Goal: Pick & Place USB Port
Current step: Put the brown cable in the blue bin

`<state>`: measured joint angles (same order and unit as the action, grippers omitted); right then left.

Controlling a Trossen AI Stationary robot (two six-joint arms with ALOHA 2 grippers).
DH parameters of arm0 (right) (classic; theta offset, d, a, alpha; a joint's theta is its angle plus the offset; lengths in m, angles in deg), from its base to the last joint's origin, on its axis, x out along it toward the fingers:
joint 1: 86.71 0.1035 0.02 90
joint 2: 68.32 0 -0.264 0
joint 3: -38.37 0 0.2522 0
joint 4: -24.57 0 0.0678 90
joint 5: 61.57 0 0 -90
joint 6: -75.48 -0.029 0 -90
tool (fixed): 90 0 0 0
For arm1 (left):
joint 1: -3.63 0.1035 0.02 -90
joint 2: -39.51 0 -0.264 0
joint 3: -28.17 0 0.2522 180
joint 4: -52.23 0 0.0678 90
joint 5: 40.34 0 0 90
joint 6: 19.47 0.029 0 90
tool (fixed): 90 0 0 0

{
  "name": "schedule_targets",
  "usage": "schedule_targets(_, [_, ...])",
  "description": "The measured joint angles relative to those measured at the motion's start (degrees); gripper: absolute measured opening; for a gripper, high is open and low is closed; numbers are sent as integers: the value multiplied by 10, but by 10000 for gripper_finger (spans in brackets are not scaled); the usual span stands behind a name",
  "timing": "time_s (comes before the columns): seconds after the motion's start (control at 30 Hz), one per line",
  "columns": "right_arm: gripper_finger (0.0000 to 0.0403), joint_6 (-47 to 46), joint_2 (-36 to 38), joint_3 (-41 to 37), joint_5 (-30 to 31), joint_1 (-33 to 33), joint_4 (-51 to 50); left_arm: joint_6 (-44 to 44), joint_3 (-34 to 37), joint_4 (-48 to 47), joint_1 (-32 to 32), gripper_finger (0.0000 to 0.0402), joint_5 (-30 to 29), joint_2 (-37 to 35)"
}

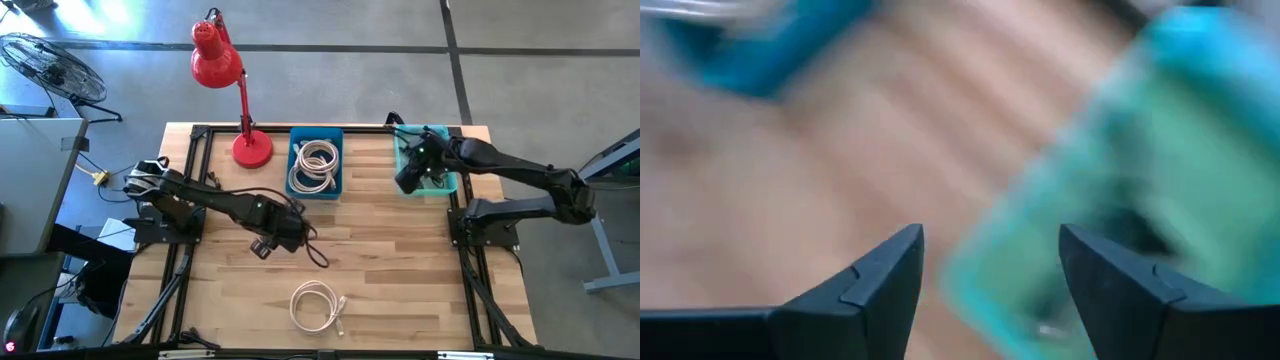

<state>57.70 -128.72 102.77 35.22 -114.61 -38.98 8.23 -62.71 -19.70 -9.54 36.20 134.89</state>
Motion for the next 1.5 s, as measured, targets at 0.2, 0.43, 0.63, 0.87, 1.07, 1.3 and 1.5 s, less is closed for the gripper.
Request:
schedule_targets(0.2, [224, 1, -3, 1, -183, 93, 128, -102, 0, -127, 0, 221, -101, 0])
schedule_targets(0.43, [222, 32, -64, 1, -158, 253, 297, -267, 0, -293, -1, 220, -118, 0])
schedule_targets(0.63, [220, 58, -168, 8, -143, 325, 377, -293, 9, -310, -38, 220, -50, -4])
schedule_targets(0.87, [220, 63, -301, 68, -154, 357, 361, -316, 58, -295, -104, 220, -25, -6])
schedule_targets(1.07, [220, 54, -379, 145, -201, 379, 330, -338, 102, -264, -134, 220, 0, -6])
schedule_targets(1.3, [220, 2, -438, 225, -296, 415, 304, -355, 129, -248, -148, 220, 11, -6])
schedule_targets(1.5, [220, 11, -481, 289, -319, 444, 264, -357, 131, -235, -147, 220, 9, -6])
